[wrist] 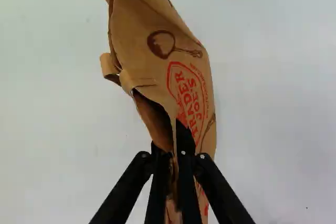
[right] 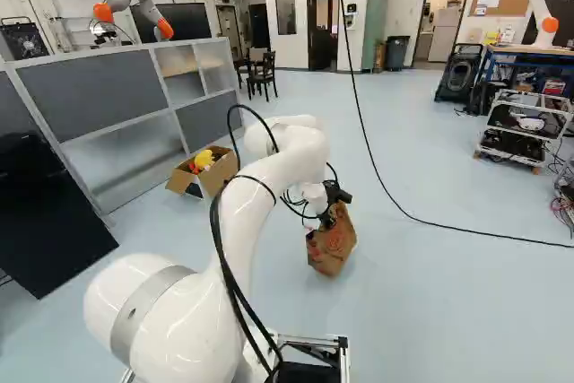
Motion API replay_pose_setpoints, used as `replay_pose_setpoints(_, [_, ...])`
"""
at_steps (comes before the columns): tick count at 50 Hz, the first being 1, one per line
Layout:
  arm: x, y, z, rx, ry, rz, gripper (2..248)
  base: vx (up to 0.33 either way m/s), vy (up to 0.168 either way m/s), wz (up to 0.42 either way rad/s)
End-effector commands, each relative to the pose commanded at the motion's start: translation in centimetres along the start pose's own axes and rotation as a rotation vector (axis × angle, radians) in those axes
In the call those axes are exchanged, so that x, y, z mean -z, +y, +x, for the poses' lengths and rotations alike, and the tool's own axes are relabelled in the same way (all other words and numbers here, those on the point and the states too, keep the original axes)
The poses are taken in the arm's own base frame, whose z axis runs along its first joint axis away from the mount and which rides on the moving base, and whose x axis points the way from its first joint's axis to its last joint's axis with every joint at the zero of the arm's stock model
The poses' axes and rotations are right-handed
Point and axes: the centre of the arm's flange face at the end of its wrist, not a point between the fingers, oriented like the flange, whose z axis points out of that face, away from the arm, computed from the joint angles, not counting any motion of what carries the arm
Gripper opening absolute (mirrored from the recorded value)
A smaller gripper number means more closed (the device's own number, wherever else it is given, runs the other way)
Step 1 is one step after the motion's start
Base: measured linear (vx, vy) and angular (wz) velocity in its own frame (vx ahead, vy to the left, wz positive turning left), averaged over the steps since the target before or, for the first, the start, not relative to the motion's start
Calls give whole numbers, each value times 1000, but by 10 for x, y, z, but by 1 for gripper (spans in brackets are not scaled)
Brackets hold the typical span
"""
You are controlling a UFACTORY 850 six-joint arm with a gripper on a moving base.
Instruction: Pick up the grocery bag from the ground
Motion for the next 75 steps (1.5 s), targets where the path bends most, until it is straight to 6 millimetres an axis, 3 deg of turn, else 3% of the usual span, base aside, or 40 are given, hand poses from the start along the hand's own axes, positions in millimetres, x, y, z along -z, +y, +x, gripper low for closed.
replay_pose_setpoints(75, [106, -7, 33, -3, 49, 21, 22, 0, 0, 0])
